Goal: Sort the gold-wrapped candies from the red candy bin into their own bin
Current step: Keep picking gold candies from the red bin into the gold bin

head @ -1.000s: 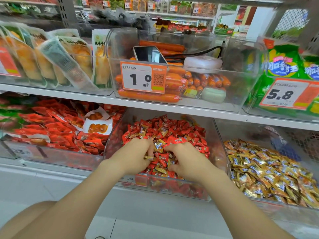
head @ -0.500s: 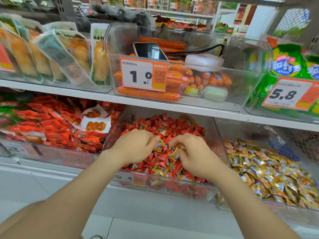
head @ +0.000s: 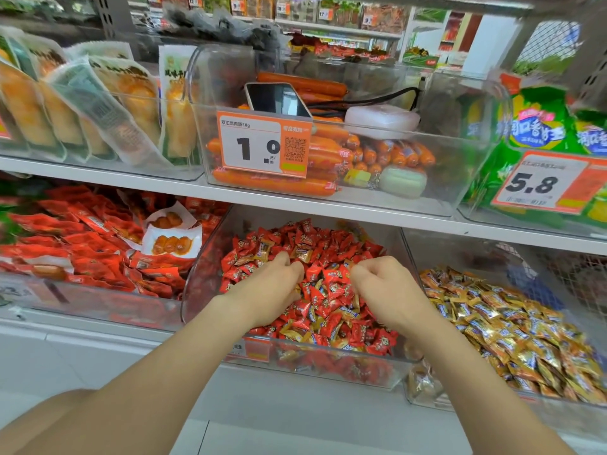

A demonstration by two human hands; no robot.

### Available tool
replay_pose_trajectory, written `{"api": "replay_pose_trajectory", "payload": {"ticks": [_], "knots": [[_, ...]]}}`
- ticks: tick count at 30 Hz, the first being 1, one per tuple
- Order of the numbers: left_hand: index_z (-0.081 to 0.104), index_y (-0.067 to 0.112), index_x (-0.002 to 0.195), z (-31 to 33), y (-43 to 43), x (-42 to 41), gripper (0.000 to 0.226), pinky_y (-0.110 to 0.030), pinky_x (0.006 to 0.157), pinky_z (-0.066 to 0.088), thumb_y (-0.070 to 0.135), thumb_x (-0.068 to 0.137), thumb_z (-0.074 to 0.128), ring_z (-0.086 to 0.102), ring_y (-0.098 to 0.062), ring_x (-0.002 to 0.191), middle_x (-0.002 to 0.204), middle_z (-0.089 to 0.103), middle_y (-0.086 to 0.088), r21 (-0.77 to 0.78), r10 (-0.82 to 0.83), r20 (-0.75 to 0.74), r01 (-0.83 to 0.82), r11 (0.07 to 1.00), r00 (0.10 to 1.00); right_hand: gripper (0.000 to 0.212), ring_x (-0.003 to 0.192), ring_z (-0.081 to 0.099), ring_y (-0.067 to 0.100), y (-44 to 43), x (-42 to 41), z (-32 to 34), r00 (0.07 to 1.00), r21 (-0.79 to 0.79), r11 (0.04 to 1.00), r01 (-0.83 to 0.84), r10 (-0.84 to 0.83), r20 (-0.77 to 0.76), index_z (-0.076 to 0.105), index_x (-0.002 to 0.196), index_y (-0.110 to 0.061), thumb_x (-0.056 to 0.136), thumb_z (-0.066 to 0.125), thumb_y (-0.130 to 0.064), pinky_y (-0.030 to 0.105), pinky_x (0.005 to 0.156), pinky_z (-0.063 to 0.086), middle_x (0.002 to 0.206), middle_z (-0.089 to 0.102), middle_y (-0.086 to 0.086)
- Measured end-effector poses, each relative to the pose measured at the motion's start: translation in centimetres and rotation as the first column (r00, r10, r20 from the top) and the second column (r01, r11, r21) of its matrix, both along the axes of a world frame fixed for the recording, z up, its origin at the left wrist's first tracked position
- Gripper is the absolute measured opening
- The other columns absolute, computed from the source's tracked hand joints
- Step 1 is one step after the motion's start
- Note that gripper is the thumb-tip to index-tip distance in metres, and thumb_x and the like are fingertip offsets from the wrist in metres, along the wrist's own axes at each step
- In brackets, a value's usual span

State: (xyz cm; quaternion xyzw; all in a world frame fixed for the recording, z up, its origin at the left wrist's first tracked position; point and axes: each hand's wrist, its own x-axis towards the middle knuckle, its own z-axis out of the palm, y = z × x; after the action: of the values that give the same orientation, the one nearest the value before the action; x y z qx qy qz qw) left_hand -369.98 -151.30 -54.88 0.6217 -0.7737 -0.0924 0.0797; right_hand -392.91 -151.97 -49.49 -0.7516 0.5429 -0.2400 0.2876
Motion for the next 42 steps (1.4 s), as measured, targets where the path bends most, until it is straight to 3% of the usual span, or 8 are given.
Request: {"api": "replay_pose_trajectory", "payload": {"ticks": [7, 14, 19, 26, 29, 33, 37, 42], "knots": [[0.055, 0.012, 0.107, 1.0, 0.4, -0.1, 0.013, -0.040, 0.080, 0.050, 0.018, 0.108, 0.043, 0.057, -0.024, 0.090, 0.097, 0.053, -0.003, -0.089, 0.008, 0.012, -0.007, 0.996, 1.000, 0.003, 0.070, 0.070, -0.001, 0.6, -1.1, -0.5, 0.847, 0.155, 0.886, -0.438, 0.464, -0.260, 0.083, 0.087, -0.028, 0.087, 0.085, -0.025, 0.019, 0.070, 0.055, 0.074, 0.077, -0.012], [0.066, 0.019, 0.087, 4.1, 2.9, -0.1, 0.026, -0.030, 0.063, 0.059, 0.039, 0.103, 0.064, 0.072, -0.009, 0.062, 0.070, 0.072, -0.001, 0.154, 0.002, -0.323, 0.051, 0.987, 0.946, 0.027, 0.084, 0.070, -0.001, 0.3, -0.6, -1.5, 0.721, 0.074, 0.877, -0.475, 0.436, -0.539, 0.083, 0.098, -0.028, 0.078, 0.082, -0.010, 0.030, 0.079, 0.062, 0.089, 0.077, -0.014], [0.080, 0.029, 0.096, 3.4, 2.8, 0.8, 0.011, -0.021, 0.072, 0.051, 0.036, 0.098, 0.072, 0.066, 0.003, 0.078, 0.081, 0.073, 0.022, 0.233, -0.088, -0.227, 0.142, 0.962, 0.970, 0.025, 0.071, 0.065, -0.008, 0.1, -0.6, -0.9, 0.794, 0.070, 0.911, -0.406, 0.390, -0.467, 0.081, 0.101, -0.022, 0.084, 0.072, -0.005, 0.027, 0.075, 0.058, 0.072, 0.075, -0.014], [0.079, 0.027, 0.091, 2.0, 2.1, 0.2, 0.020, -0.028, 0.074, 0.053, 0.035, 0.078, 0.092, 0.058, -0.004, 0.071, 0.075, 0.063, 0.013, 0.207, -0.159, -0.079, 0.173, 0.963, 0.984, 0.011, 0.065, 0.057, -0.003, 0.2, -1.8, -0.2, 0.844, 0.020, 0.921, -0.390, 0.366, -0.393, 0.077, 0.092, -0.020, 0.096, 0.067, -0.023, 0.009, 0.063, 0.038, 0.078, 0.071, -0.010], [0.078, 0.028, 0.087, 1.9, 2.0, 0.1, 0.011, -0.011, 0.065, 0.038, 0.037, 0.086, 0.083, 0.054, 0.000, 0.068, 0.069, 0.059, 0.020, 0.227, -0.190, -0.077, 0.203, 0.953, 0.979, 0.008, 0.073, 0.060, -0.010, 0.0, -1.9, 0.2, 0.903, -0.013, 0.932, -0.363, 0.348, -0.252, 0.072, 0.094, -0.027, 0.100, 0.070, -0.032, 0.010, 0.063, 0.038, 0.085, 0.071, -0.016], [0.048, 0.016, 0.064, 2.3, 1.9, 0.0, 0.038, -0.037, 0.058, 0.038, 0.044, 0.089, 0.046, 0.041, -0.017, 0.058, 0.061, 0.049, 0.003, 0.172, -0.091, -0.128, 0.112, 0.979, 0.988, 0.016, 0.059, 0.054, 0.003, -0.2, -1.4, -0.1, 0.938, 0.015, 0.947, -0.322, 0.321, -0.135, 0.067, 0.093, -0.028, 0.105, 0.056, -0.028, 0.024, 0.063, 0.046, 0.077, 0.065, -0.010], [0.043, 0.013, 0.056, 2.5, 2.2, -0.5, 0.064, -0.037, 0.052, 0.037, 0.061, 0.099, 0.041, 0.037, -0.019, 0.046, 0.048, 0.038, 0.000, 0.036, -0.072, -0.038, 0.073, 0.997, 0.997, 0.035, 0.051, 0.053, 0.008, -0.1, -1.0, -0.2, 0.912, 0.020, 0.936, -0.352, 0.348, -0.219, 0.068, 0.076, -0.025, 0.105, 0.060, -0.043, 0.027, 0.058, 0.049, 0.061, 0.062, -0.007], [0.078, 0.031, 0.095, 2.0, 1.9, -0.2, 0.010, -0.030, 0.093, 0.048, 0.034, 0.100, 0.069, 0.061, 0.008, 0.082, 0.080, 0.071, 0.021, 0.189, -0.184, -0.171, 0.215, 0.958, 0.968, 0.012, 0.086, 0.066, 0.004, -0.8, -1.2, -1.5, 0.831, 0.024, 0.911, -0.412, 0.386, -0.400, 0.077, 0.101, -0.032, 0.101, 0.065, -0.031, 0.033, 0.088, 0.055, 0.084, 0.075, -0.015]]}}
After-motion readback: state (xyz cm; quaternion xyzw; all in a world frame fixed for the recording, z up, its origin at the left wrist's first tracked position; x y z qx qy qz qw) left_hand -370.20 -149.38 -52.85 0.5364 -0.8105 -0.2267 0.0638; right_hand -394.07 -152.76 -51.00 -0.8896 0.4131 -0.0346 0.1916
